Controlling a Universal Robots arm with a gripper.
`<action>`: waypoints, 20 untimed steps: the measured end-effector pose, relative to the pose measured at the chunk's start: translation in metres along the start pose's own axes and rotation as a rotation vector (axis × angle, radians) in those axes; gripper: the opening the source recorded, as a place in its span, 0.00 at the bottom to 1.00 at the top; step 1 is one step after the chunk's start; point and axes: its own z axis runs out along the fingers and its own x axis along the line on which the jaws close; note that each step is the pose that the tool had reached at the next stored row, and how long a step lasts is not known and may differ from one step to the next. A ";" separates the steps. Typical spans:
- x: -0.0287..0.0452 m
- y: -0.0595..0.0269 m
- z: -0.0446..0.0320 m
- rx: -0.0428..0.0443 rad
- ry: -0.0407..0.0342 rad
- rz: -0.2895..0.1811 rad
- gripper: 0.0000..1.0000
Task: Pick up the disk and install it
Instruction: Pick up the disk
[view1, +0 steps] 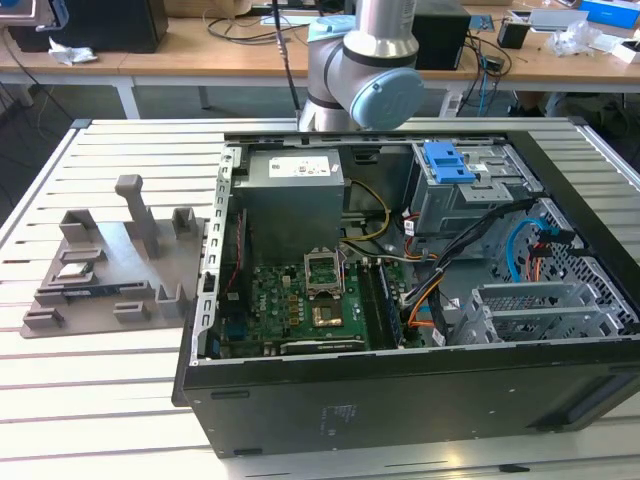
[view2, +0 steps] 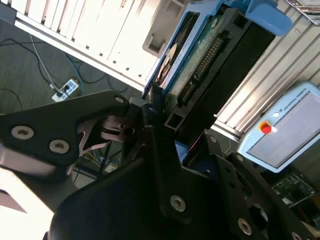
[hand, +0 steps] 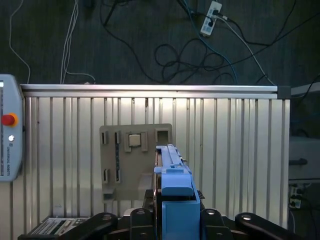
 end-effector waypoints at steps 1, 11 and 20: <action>0.0000 0.0000 -0.0024 0.0000 0.0000 0.000 0.37; 0.0002 0.0000 -0.0203 0.0000 0.0000 0.000 0.37; 0.0004 -0.0002 -0.0250 0.0000 -0.0075 0.000 0.37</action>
